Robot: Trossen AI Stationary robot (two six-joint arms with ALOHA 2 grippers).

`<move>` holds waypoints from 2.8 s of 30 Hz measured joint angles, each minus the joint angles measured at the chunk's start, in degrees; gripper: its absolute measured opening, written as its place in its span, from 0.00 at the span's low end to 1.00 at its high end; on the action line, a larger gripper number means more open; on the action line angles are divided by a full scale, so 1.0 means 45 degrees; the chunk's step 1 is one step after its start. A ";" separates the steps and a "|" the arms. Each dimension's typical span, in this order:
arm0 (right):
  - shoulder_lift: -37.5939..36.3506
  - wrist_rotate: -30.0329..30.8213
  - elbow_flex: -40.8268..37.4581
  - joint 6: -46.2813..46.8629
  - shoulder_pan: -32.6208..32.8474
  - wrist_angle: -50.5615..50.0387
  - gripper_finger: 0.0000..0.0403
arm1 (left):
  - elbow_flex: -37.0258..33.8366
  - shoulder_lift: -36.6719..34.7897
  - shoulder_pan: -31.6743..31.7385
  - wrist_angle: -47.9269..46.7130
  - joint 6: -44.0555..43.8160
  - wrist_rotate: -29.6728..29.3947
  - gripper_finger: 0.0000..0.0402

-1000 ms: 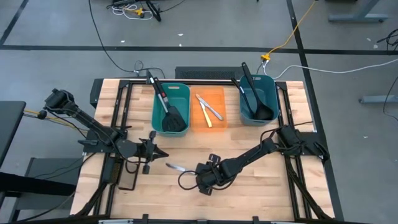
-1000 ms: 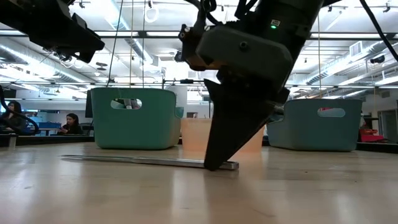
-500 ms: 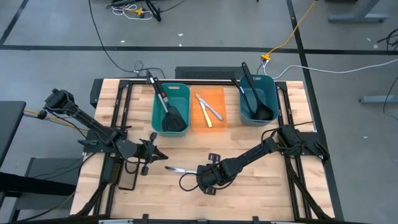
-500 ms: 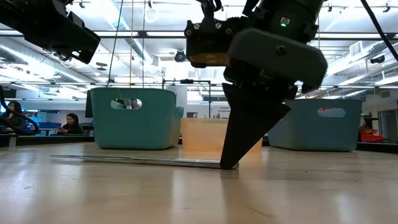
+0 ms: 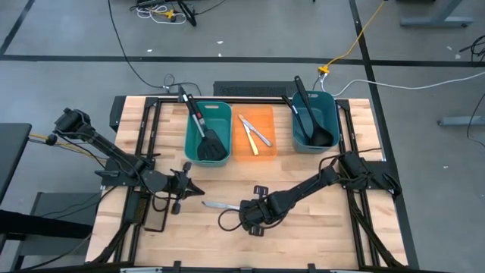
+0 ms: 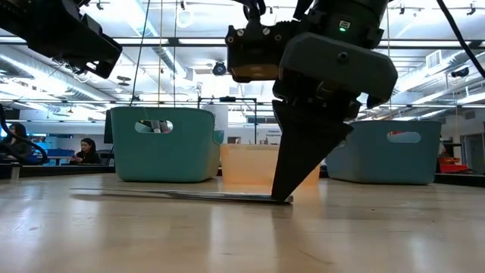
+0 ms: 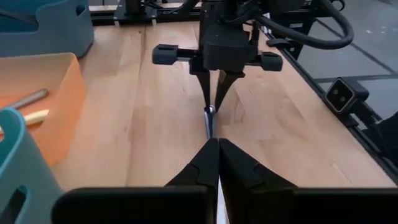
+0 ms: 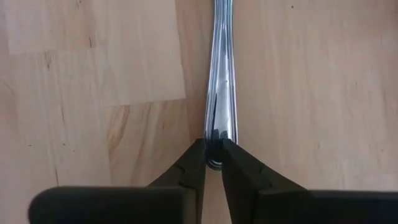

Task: Pick & Place Kitchen Items
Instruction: Put the silver knife into the orange bin

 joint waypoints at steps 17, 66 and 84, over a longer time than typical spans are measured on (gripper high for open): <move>0.0010 0.0178 -0.0024 0.0058 0.0005 0.0154 0.12 | 0.0257 0.4152 0.0004 0.0913 -0.1514 0.0388 0.20; -0.0097 -0.0128 -0.1132 0.0014 0.0005 0.2333 0.12 | 0.1477 0.8233 0.1182 0.0049 -0.0868 0.2353 0.24; -0.0473 -0.0077 -0.1230 -0.0399 0.0010 0.2665 0.15 | 0.1472 0.8208 0.2079 0.0135 -0.1531 0.4153 0.23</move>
